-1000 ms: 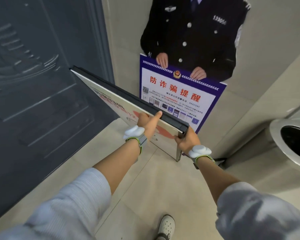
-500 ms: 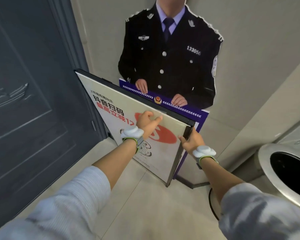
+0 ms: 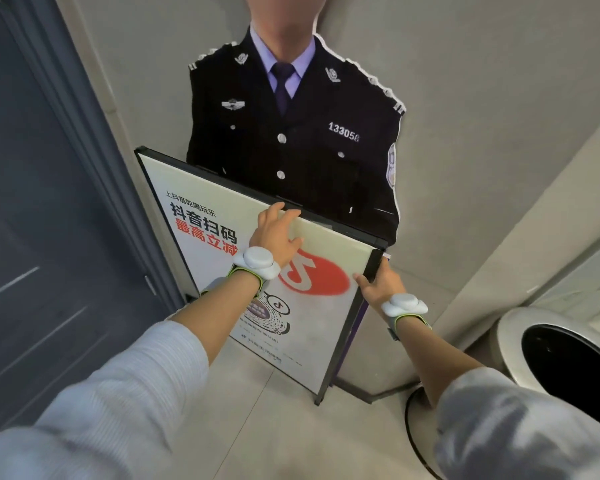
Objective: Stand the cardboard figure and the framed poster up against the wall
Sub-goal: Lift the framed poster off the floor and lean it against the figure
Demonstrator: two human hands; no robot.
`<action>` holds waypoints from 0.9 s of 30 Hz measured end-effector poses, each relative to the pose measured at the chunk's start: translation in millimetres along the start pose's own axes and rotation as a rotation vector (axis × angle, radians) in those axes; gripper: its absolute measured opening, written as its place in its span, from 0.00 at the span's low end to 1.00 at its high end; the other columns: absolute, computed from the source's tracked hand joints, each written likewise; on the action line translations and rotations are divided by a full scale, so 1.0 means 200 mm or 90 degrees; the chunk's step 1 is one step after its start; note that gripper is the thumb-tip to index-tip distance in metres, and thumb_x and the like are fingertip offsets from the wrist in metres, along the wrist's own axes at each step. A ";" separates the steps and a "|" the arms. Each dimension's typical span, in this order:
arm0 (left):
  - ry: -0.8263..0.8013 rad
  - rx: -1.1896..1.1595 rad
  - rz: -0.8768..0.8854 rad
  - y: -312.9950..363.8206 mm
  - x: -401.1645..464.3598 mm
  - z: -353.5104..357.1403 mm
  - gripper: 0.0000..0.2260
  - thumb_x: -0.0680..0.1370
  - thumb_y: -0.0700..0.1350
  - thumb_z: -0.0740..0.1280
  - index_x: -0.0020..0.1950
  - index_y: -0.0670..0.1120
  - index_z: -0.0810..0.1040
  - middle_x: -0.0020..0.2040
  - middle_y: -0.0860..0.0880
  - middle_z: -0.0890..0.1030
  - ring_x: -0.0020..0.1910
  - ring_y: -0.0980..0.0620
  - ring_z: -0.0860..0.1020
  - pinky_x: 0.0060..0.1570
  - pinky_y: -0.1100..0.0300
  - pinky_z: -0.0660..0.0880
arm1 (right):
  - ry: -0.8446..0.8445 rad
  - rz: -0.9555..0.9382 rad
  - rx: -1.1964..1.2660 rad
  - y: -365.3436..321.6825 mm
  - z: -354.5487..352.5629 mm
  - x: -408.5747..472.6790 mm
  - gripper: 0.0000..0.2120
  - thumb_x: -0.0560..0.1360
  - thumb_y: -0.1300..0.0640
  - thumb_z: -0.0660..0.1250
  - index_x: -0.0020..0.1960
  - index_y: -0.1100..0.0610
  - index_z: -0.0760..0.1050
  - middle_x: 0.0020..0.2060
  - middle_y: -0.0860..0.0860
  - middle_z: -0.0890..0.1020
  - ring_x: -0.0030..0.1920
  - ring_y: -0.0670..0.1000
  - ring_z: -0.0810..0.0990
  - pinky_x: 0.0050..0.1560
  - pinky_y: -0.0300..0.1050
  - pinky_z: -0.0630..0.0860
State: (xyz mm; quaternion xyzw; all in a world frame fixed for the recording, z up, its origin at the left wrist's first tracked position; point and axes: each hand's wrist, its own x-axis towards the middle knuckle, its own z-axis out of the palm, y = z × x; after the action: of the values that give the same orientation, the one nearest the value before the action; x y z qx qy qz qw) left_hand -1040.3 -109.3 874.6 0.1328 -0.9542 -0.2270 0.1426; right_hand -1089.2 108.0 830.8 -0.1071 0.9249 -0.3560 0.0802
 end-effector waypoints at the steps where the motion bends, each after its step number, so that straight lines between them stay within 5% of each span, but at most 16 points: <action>1: 0.003 0.008 0.007 0.00 0.02 0.00 0.23 0.76 0.45 0.65 0.71 0.50 0.67 0.76 0.46 0.61 0.74 0.45 0.58 0.60 0.49 0.72 | 0.002 0.000 -0.003 0.00 0.00 0.01 0.22 0.75 0.51 0.66 0.63 0.60 0.64 0.54 0.61 0.80 0.54 0.64 0.78 0.50 0.51 0.74; 14: 0.023 0.073 0.125 0.03 0.45 0.12 0.19 0.77 0.45 0.65 0.68 0.48 0.70 0.69 0.45 0.69 0.69 0.44 0.65 0.62 0.50 0.71 | 0.106 0.091 -0.008 0.02 -0.04 0.33 0.25 0.73 0.48 0.68 0.61 0.63 0.66 0.54 0.63 0.79 0.52 0.65 0.78 0.51 0.59 0.77; 27: 0.021 0.002 0.099 0.06 0.59 0.16 0.13 0.78 0.40 0.63 0.62 0.47 0.74 0.64 0.44 0.70 0.64 0.45 0.66 0.43 0.56 0.75 | 0.121 0.083 -0.004 0.03 -0.05 0.43 0.23 0.73 0.51 0.69 0.59 0.66 0.67 0.50 0.65 0.80 0.50 0.67 0.78 0.49 0.60 0.77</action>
State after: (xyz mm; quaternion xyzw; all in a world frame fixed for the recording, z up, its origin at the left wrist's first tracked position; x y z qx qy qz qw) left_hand -1163.3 -123.7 877.5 0.0620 -0.9594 -0.2117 0.1756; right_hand -1175.2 97.3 828.0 -0.0127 0.9343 -0.3559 0.0149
